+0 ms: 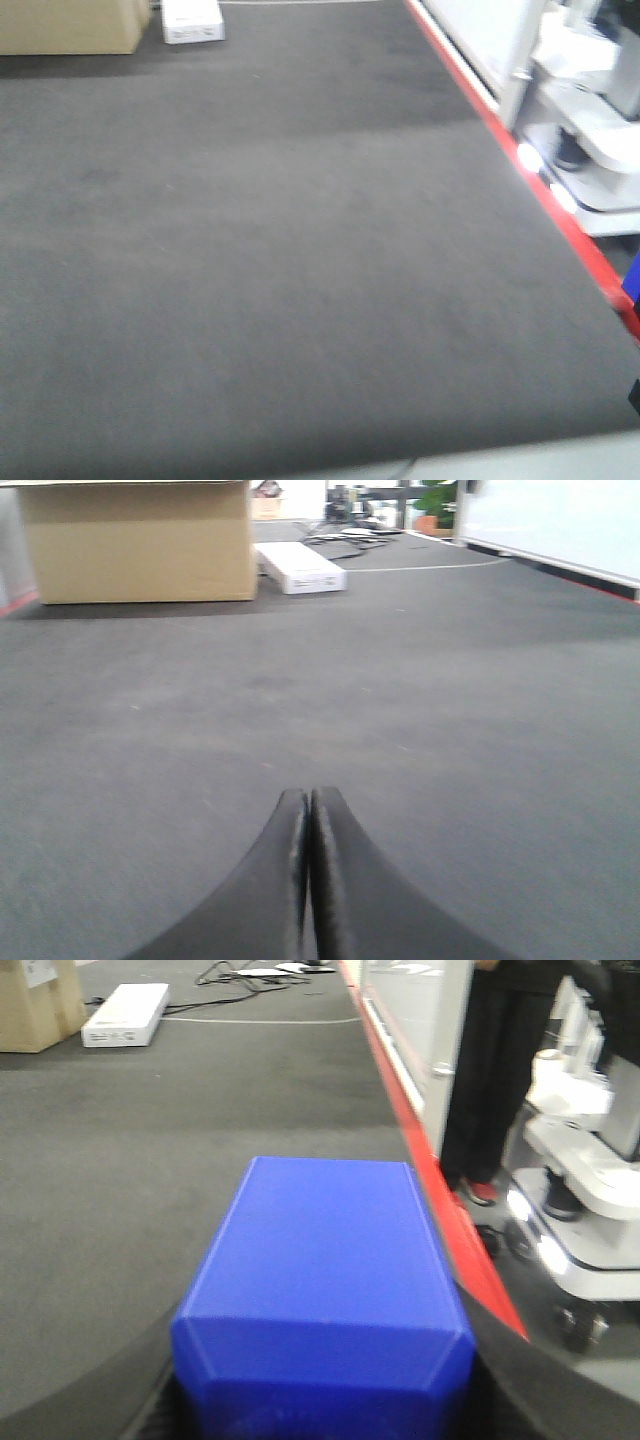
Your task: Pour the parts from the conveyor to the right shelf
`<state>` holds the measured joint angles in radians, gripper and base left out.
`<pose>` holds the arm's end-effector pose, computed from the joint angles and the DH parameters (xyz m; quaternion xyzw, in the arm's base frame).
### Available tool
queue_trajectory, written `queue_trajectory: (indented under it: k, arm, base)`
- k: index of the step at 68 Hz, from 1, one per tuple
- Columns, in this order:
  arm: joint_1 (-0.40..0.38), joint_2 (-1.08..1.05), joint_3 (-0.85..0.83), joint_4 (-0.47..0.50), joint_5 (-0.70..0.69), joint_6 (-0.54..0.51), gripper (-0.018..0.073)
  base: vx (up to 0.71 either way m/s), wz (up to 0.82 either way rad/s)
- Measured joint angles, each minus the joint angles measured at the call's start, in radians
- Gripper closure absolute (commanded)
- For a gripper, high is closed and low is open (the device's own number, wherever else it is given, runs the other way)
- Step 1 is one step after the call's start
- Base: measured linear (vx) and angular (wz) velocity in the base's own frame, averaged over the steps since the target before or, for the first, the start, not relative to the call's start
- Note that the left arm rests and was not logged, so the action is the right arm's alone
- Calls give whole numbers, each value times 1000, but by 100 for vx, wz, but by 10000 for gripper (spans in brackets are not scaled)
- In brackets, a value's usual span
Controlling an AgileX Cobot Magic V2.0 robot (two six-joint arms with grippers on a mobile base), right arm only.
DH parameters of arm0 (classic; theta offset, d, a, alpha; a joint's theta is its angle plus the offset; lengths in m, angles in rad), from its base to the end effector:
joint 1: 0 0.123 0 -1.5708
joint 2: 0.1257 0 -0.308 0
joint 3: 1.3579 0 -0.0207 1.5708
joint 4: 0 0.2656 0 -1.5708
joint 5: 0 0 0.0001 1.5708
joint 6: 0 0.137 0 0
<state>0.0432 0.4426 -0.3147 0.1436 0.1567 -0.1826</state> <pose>0.1407 0.0092 0.2719 -0.0395 0.7718 0.0094 0.6345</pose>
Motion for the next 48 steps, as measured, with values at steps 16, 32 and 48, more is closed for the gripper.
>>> queue_trajectory:
  k: [16, 32, 48]
  arm:
    - [0, 0, 0, 0, 0, 0, 565]
    - [0, 0, 0, 0, 0, 0, 565]
    - [0, 0, 0, 0, -1, 0, 565]
  base:
    - [-34, -34]
    - [-35, -38]
    - [-33, -52]
